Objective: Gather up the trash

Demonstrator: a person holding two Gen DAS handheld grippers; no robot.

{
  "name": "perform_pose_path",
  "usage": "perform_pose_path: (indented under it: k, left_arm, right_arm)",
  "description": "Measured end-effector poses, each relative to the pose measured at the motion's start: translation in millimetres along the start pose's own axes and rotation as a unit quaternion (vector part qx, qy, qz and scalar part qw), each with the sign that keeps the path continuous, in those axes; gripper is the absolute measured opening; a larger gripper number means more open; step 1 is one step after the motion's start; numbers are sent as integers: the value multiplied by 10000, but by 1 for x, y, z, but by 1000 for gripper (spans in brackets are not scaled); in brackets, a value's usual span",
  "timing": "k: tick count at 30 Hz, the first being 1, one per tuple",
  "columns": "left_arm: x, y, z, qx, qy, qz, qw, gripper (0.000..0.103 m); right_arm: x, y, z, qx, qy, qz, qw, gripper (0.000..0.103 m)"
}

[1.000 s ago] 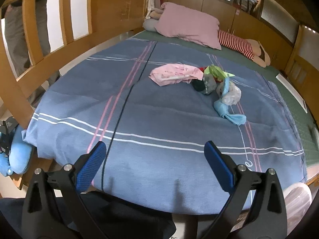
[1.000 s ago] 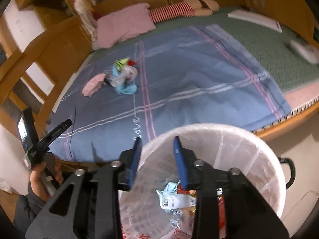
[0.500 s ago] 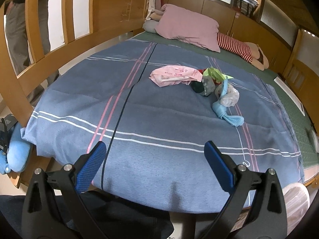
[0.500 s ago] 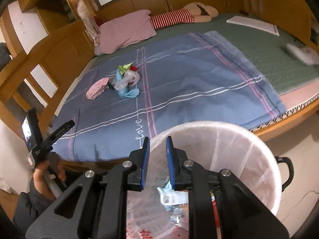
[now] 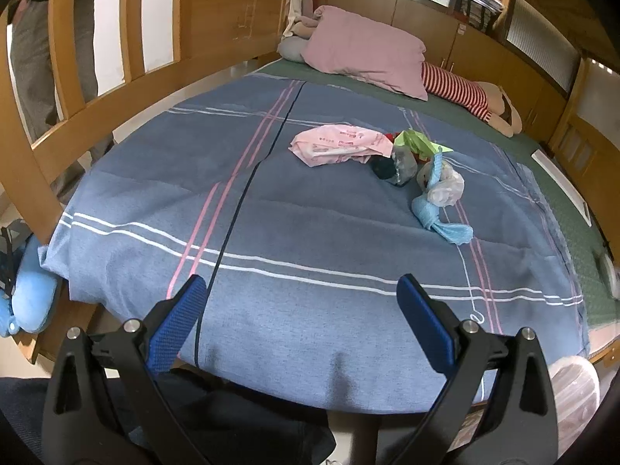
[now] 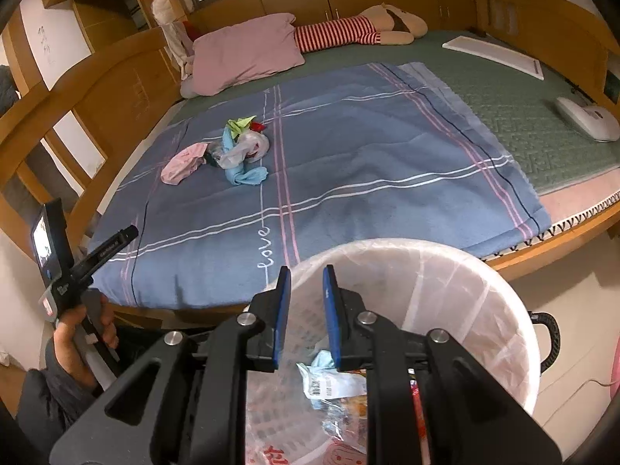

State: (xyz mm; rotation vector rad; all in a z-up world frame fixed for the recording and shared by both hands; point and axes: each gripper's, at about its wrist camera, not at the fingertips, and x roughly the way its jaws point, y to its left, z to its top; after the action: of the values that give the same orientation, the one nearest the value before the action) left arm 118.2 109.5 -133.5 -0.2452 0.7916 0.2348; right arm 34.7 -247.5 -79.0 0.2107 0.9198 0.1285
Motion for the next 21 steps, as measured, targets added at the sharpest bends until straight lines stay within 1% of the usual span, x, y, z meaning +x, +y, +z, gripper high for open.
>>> perform_pose_path:
  k: [5, 6, 7, 8, 12, 13, 14, 16, 18, 21]
  left_arm:
    - [1, 10, 2, -326, 61, -118, 9994, 98]
    - [2, 11, 2, -391, 78, -144, 9991, 98]
    - [2, 12, 2, -439, 99, -165, 9989, 98]
    - [2, 13, 2, -483, 128, -186, 9986, 98]
    - [3, 15, 3, -702, 157, -394, 9966, 98]
    - [5, 16, 3, -746, 171, -384, 9963, 98]
    - [9, 17, 2, -775, 219, -329, 9962, 98]
    - [16, 18, 2, -808, 361, -203, 9959, 98]
    - [17, 19, 2, -856, 333, -153, 9957, 98]
    - [16, 19, 3, -895, 236, 29, 9957, 98]
  right_arm:
    - [12, 12, 22, 41, 199, 166, 9997, 21]
    - [14, 15, 25, 20, 223, 173, 9996, 22]
    - [19, 20, 29, -21, 261, 187, 9995, 26]
    - [24, 24, 32, -55, 304, 183, 9994, 29]
    - [42, 40, 41, -171, 513, 102, 9985, 30]
    - [46, 43, 42, -174, 548, 136, 9983, 31]
    - [51, 45, 44, -172, 606, 200, 9978, 36]
    - [62, 48, 48, -200, 706, 183, 9971, 40]
    - [77, 53, 55, -337, 793, 83, 9962, 40]
    - [101, 59, 66, -446, 933, -22, 9946, 41]
